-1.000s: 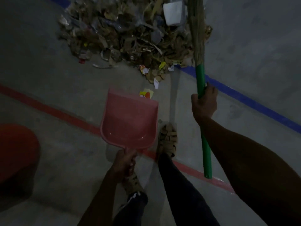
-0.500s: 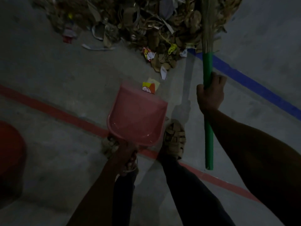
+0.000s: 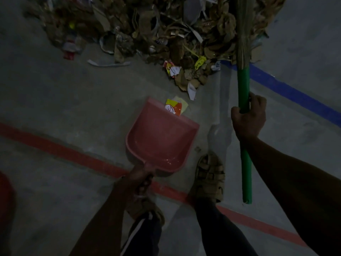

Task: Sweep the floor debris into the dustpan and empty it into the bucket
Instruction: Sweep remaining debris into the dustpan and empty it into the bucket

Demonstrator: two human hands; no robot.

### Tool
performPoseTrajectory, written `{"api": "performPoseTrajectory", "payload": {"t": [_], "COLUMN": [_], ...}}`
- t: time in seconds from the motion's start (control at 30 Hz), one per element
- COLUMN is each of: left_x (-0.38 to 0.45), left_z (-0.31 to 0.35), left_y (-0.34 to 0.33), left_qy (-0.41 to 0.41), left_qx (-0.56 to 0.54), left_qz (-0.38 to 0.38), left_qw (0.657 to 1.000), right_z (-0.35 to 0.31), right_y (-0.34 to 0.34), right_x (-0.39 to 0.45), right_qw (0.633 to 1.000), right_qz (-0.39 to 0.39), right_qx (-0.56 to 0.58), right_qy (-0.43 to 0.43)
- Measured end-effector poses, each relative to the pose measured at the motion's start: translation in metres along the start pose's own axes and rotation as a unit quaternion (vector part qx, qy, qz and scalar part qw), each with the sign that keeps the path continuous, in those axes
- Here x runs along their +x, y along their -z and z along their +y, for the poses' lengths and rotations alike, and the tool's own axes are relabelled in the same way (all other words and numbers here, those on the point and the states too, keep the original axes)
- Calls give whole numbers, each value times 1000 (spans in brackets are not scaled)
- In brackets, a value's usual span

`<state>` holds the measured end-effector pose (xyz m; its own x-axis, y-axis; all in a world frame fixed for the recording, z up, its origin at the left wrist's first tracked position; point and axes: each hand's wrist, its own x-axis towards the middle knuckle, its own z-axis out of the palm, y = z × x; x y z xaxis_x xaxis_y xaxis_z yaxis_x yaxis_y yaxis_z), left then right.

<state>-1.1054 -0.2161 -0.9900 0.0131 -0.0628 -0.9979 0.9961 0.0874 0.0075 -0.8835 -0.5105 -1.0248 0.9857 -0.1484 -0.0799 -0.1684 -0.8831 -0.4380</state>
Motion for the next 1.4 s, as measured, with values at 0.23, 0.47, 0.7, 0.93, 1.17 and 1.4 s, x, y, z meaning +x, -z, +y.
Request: {"api": "performPoseTrajectory", "payload": {"t": [0.23,0.47,0.7,0.93,1.17,1.4], "left_x": [23,28,34,40,40,42], "left_z": [46,111,135,139,145,170], "left_y": [-1,-5,-9,3,5,15], "left_qy": [-36,-64,-57,-57,-59,-84], "left_qx": [5,27,42,90,101,113], "left_qz": [-21,8,17,16,31,36], "left_qw": [999,998,997,994,993,989], "right_z": [22,40,33,21,21,31], "right_y": [3,6,1,1,-12,-21], "right_x": [-10,-63,-47,28,63,37], "right_qw": [999,994,998,999,993,989], "right_qz": [-8,-83,-21,19,-72,-106], "right_qx": [30,43,48,33,-82,-52], "right_qy": [42,61,18,-6,47,92]}}
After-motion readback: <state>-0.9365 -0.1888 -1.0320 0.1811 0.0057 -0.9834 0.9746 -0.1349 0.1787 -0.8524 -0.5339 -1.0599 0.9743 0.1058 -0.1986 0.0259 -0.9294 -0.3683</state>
